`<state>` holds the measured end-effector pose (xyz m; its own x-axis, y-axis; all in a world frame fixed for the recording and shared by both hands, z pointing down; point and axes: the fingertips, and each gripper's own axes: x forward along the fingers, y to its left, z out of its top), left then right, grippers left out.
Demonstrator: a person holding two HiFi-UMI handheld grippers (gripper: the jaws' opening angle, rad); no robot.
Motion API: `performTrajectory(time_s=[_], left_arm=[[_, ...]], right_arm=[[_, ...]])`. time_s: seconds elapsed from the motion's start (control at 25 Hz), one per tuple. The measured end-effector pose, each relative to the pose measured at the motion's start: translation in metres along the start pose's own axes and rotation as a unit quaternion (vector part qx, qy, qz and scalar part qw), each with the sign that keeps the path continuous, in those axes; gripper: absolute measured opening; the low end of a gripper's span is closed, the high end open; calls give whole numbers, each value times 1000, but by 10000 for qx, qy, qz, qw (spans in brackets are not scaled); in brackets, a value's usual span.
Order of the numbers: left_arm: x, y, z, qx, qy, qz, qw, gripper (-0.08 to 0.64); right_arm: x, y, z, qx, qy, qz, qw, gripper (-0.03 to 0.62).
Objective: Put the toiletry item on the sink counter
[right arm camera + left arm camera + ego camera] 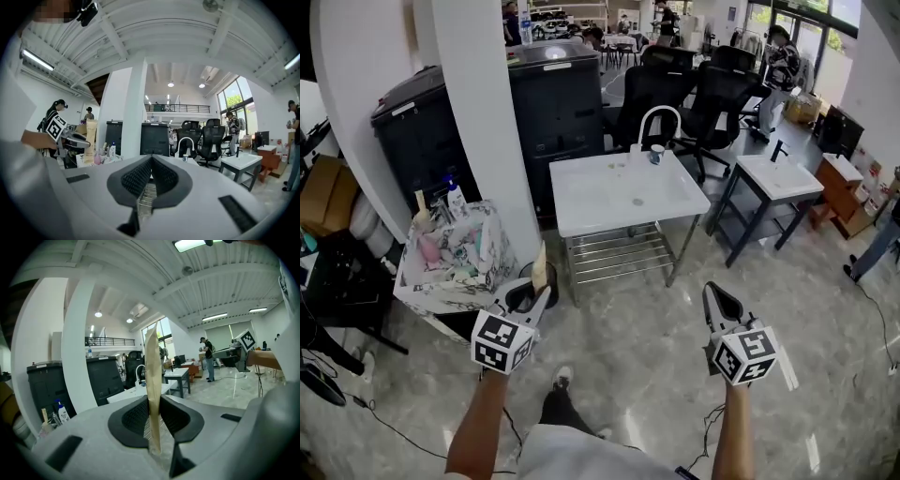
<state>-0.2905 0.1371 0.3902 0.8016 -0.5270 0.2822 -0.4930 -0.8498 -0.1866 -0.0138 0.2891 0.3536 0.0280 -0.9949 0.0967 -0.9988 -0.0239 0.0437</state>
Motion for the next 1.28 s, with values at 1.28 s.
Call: performTrajectory(time_s=[1.28], left_arm=[[288,133,30,-297,186,520,9980,61]], right_arm=[[289,-187,4,-198,100,231,9995,-5]])
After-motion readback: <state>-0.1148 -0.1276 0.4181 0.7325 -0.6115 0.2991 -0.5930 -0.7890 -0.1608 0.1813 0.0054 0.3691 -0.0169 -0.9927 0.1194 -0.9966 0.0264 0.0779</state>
